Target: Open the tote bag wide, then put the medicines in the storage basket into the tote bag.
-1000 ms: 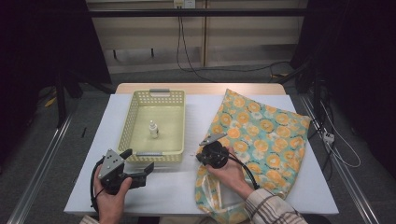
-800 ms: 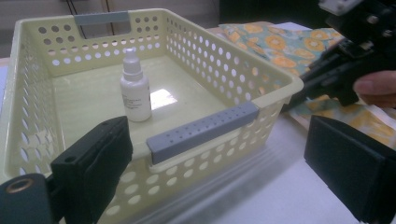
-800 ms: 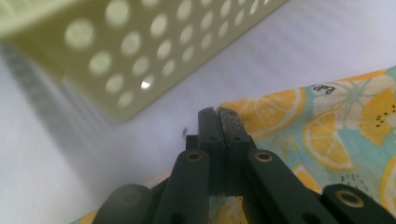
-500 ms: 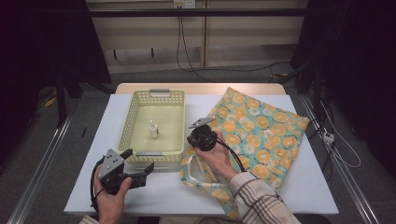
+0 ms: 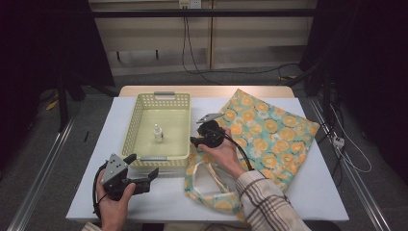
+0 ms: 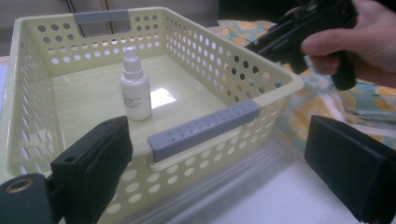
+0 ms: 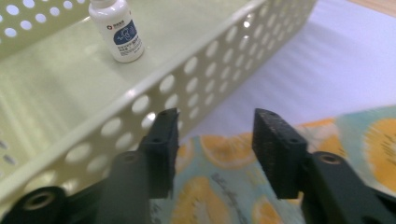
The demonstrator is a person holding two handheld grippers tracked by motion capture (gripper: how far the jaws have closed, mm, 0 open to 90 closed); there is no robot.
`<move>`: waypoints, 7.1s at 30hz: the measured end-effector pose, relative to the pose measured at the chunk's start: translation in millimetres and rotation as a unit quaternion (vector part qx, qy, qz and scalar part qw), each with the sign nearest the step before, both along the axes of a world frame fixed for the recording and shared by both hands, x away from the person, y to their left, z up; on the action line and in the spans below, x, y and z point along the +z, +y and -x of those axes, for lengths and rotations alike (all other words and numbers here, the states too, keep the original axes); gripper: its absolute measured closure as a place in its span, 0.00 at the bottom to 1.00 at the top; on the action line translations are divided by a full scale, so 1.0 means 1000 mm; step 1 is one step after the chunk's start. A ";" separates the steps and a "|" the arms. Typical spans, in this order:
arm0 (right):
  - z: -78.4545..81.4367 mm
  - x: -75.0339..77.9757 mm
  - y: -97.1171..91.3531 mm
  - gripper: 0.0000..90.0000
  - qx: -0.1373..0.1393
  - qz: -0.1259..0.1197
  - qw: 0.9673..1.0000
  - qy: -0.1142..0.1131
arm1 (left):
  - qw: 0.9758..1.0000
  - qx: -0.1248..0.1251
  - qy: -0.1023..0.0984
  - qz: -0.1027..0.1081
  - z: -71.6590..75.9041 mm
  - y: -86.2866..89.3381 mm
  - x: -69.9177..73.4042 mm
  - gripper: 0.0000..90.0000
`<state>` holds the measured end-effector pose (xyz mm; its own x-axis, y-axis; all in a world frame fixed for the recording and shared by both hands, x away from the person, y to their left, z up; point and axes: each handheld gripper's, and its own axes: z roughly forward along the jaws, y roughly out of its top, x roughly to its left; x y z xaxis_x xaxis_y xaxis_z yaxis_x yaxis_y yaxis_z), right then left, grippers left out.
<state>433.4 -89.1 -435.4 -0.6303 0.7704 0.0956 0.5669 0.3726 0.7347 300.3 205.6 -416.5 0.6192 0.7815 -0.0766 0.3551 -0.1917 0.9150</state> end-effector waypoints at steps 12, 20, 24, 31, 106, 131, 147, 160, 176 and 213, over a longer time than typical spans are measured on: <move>0.050 0.027 -0.071 0.30 0.009 0.030 0.999 -0.004 | 1.000 -0.002 0.001 -0.003 0.000 -0.002 0.000 0.08; 0.092 0.023 -0.116 0.38 0.020 0.052 0.998 0.009 | 1.000 -0.001 0.000 -0.003 0.001 -0.003 0.000 0.08; 0.109 0.009 -0.126 0.55 0.036 0.057 0.997 0.025 | 1.000 0.001 -0.002 -0.004 0.000 -0.003 0.000 0.08; 0.102 -0.001 -0.108 0.68 0.075 0.058 0.995 0.025 | 1.000 -0.001 -0.002 -0.003 -0.001 -0.004 0.000 0.08; 0.059 0.074 -0.134 1.00 0.002 -0.090 0.995 -0.041 | 1.000 0.002 -0.006 -0.001 0.001 -0.001 0.001 0.08; 0.035 0.121 -0.159 1.00 -0.028 -0.150 0.983 -0.099 | 1.000 0.001 -0.005 -0.002 0.001 -0.001 0.000 0.08; 0.024 0.131 -0.166 1.00 -0.037 -0.177 0.976 -0.120 | 1.000 0.003 -0.002 0.003 0.003 0.005 0.000 0.08; 0.028 0.132 -0.176 1.00 -0.047 -0.182 0.974 -0.125 | 1.000 0.002 0.006 0.000 0.005 0.005 0.003 0.09; 0.024 0.127 -0.172 1.00 -0.042 -0.172 0.978 -0.114 | 0.998 -0.037 0.041 -0.014 -0.010 0.002 0.019 0.09; 0.028 0.117 -0.162 1.00 -0.020 -0.149 0.984 -0.096 | 0.986 -0.034 0.116 -0.115 -0.128 -0.036 0.039 0.22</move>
<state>405.2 -251.4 -318.0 -0.6286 0.7507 0.2034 0.4161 0.1037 0.9034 428.6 169.2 -377.1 0.6573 0.7521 -0.0485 0.5290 -0.4145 0.7405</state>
